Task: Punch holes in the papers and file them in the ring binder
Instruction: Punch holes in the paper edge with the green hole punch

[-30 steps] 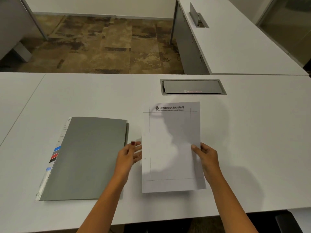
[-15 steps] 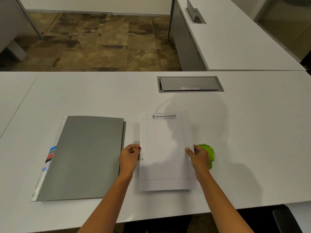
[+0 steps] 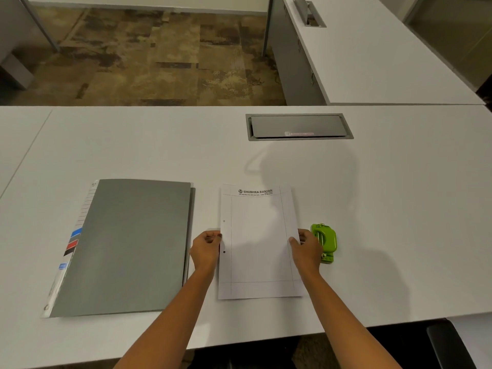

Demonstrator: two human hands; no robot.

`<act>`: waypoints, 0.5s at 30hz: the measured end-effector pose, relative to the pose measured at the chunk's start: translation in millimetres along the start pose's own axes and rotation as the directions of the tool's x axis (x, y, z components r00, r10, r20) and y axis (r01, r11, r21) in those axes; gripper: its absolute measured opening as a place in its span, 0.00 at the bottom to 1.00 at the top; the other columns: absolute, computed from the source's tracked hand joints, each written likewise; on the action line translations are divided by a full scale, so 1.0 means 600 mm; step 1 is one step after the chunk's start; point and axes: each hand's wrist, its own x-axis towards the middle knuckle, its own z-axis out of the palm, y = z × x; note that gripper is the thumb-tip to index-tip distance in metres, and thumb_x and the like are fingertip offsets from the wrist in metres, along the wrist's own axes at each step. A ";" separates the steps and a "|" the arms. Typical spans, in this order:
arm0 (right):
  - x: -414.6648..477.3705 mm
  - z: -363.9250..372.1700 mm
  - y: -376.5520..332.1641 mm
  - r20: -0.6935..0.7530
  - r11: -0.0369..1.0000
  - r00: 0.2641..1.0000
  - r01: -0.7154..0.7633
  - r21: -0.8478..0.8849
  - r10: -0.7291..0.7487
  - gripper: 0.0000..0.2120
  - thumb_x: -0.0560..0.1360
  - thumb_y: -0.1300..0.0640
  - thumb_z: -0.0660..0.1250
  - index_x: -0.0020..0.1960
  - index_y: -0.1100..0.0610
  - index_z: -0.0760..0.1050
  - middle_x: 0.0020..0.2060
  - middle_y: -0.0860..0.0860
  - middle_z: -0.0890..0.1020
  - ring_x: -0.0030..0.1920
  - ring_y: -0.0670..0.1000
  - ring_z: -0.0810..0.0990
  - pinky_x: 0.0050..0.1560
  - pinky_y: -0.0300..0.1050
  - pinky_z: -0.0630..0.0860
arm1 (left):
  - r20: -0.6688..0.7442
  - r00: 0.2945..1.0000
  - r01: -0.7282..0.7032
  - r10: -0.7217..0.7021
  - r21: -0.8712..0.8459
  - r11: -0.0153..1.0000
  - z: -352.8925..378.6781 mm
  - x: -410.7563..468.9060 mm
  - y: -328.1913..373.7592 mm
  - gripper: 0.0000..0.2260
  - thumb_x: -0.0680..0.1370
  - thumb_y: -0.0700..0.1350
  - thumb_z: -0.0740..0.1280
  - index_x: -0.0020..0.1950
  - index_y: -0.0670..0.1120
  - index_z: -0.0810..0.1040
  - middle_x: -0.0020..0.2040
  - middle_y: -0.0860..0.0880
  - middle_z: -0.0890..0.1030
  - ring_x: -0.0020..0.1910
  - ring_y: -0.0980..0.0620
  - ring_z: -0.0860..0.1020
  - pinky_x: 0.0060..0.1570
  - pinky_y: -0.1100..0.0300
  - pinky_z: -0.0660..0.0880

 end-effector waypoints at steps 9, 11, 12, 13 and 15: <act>0.004 -0.004 0.012 -0.079 0.991 0.994 0.066 -0.119 -0.076 0.12 0.74 0.68 0.63 0.57 0.66 0.75 0.49 0.61 0.81 0.49 0.57 0.80 0.48 0.46 0.77 | 0.004 0.997 -0.073 0.073 0.013 0.997 -0.006 -0.005 -0.011 0.08 0.77 0.39 0.66 0.54 0.41 0.81 0.47 0.45 0.83 0.42 0.49 0.81 0.46 0.57 0.79; 0.003 -0.009 0.009 -0.136 0.981 0.983 0.101 -0.169 -0.124 0.10 0.75 0.69 0.61 0.54 0.67 0.76 0.47 0.61 0.81 0.47 0.57 0.79 0.45 0.44 0.76 | -0.002 0.996 -0.093 0.093 0.012 0.996 -0.011 -0.007 -0.012 0.07 0.77 0.38 0.66 0.53 0.41 0.82 0.45 0.44 0.83 0.40 0.49 0.82 0.46 0.56 0.80; 0.002 -0.011 0.007 -0.164 0.976 0.974 0.123 -0.180 -0.153 0.10 0.74 0.70 0.60 0.53 0.67 0.77 0.46 0.61 0.81 0.46 0.57 0.79 0.45 0.45 0.76 | -0.007 0.995 -0.103 0.103 0.016 0.995 -0.014 -0.009 -0.012 0.07 0.77 0.37 0.66 0.52 0.40 0.82 0.43 0.45 0.83 0.40 0.49 0.82 0.47 0.54 0.80; 0.000 -0.012 0.004 -0.184 0.973 0.966 0.147 -0.180 -0.180 0.09 0.74 0.70 0.60 0.52 0.66 0.77 0.45 0.60 0.80 0.46 0.57 0.79 0.46 0.46 0.77 | -0.017 0.993 -0.118 0.119 0.032 0.992 -0.018 -0.012 -0.012 0.07 0.77 0.37 0.66 0.53 0.40 0.82 0.42 0.45 0.83 0.40 0.49 0.82 0.48 0.52 0.80; -0.007 -0.012 -0.006 -0.187 0.966 0.956 0.194 -0.170 -0.225 0.09 0.74 0.70 0.60 0.51 0.65 0.77 0.43 0.58 0.80 0.45 0.56 0.79 0.45 0.48 0.78 | -0.035 0.983 -0.176 0.181 0.118 0.977 -0.027 -0.019 -0.011 0.08 0.77 0.38 0.66 0.54 0.40 0.81 0.43 0.46 0.82 0.41 0.48 0.82 0.50 0.53 0.80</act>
